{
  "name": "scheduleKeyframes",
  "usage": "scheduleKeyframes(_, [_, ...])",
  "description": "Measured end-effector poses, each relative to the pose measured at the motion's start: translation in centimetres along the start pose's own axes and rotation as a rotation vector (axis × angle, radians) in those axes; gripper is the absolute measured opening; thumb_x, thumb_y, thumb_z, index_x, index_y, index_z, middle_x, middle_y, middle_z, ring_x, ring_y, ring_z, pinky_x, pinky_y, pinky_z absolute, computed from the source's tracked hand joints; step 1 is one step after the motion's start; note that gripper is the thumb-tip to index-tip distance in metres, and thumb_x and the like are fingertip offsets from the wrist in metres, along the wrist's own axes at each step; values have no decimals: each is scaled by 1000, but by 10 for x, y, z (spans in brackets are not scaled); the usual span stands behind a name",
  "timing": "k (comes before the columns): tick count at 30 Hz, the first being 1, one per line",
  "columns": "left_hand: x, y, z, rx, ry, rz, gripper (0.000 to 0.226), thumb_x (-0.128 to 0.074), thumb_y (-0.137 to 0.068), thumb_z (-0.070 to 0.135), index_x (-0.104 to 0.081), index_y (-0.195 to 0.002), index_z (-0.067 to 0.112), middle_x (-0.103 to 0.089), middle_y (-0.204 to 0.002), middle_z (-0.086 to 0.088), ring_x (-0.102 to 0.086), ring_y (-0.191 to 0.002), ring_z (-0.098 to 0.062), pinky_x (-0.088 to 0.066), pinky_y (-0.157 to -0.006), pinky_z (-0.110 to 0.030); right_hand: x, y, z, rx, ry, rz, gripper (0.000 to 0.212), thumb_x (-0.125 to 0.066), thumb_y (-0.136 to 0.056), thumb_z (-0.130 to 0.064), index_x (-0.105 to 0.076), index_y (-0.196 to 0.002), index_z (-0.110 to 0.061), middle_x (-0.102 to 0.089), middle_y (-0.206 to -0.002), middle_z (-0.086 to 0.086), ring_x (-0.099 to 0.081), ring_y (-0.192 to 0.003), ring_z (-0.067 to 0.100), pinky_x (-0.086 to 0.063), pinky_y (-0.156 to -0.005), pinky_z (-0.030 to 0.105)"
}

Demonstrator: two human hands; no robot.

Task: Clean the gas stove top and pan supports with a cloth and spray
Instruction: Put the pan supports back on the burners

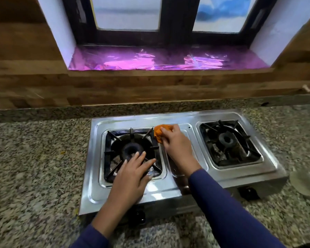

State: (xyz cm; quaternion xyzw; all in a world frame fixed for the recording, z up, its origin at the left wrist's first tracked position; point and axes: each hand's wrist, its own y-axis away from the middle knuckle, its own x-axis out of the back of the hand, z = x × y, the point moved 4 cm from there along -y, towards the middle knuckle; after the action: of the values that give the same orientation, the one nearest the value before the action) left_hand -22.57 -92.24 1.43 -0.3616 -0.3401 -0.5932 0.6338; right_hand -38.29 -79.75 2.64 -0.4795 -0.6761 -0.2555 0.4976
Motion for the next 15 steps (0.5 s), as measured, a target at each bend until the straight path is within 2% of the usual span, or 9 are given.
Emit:
scheduleKeyframes(4, [0,-1,6,13,-85,29,50,-60,-90,34,-49,-139,38,-40,-153,3,-21,-148,-18,-13,-116,-38,0,-55,-10,99,33,-67,33,-59,-90,-25,-65,-122,-29,-50,-117,9,-61,-94,35,-53,-72,40])
scheduleKeyframes(7, [4,-5,10,30,-114,32,50,-67,-85,31,-55,-134,35,-44,-150,3,-19,-148,-17,-12,-117,-37,6,-60,-13,173,77,-149,29,-57,-92,-24,-65,-120,-26,-47,-119,8,-61,-94,33,-51,-72,39])
scheduleKeyframes(11, [6,-6,11,46,-109,22,51,-67,-81,32,-57,-131,37,-48,-146,6,-17,-147,-15,-12,-118,-38,18,-25,5,212,51,-216,21,-55,-92,-27,-63,-112,-28,-47,-114,3,-61,-92,31,-42,-68,33])
scheduleKeyframes(15, [6,-6,11,53,-113,20,52,-65,-75,36,-60,-127,37,-55,-141,5,-27,-144,-17,-11,-117,-33,35,36,23,246,-85,-352,29,-55,-89,-30,-63,-116,-38,-52,-118,-14,-62,-96,17,-31,-68,21])
